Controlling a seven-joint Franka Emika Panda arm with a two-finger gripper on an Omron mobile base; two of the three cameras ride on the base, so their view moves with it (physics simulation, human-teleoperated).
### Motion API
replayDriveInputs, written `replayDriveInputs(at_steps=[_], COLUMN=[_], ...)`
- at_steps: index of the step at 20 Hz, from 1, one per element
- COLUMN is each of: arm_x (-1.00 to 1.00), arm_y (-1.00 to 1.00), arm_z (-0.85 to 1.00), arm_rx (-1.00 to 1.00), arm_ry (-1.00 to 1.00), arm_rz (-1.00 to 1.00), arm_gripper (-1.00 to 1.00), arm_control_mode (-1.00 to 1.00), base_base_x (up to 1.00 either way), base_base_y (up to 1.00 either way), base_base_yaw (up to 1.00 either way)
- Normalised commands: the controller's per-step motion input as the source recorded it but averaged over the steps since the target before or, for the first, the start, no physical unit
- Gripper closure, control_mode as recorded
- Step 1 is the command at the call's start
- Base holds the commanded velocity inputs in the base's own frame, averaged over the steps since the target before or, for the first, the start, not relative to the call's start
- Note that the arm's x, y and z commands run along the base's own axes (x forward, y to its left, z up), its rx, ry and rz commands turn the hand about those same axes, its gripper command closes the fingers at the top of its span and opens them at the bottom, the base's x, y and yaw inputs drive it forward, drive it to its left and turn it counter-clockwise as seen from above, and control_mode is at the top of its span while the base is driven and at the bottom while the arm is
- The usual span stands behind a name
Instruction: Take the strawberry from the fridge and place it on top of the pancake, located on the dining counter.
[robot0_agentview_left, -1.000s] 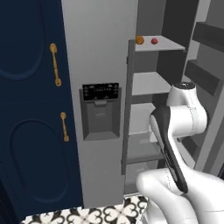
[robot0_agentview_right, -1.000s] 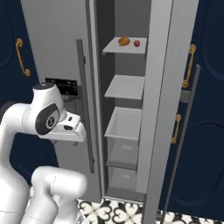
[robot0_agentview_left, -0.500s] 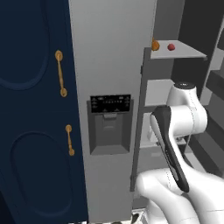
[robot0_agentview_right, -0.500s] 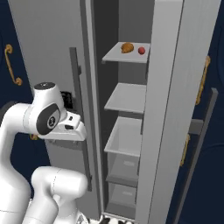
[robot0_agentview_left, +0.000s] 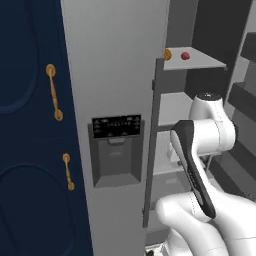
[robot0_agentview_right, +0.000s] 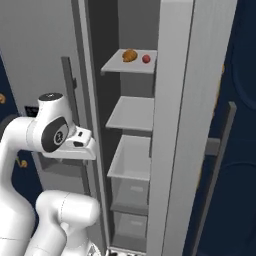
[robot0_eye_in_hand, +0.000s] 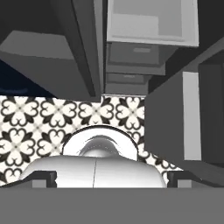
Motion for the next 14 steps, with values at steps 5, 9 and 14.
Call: replayDriveInputs(at_steps=[5, 9, 14], arm_x=[0.00, 0.00, 0.00], arm_y=[0.00, 0.00, 0.00], arm_z=[0.00, 0.00, 0.00], arm_rx=[0.00, 0.00, 0.00], arm_ry=[0.00, 0.00, 0.00], arm_rz=[0.00, 0.00, 0.00], arm_gripper=[-1.00, -1.00, -1.00], arm_control_mode=[1.00, 1.00, 1.00], base_base_x=[0.02, 0.01, 0.15], base_base_y=[-0.63, -0.31, 0.13], base_base_yaw=[-0.32, -0.27, -0.11])
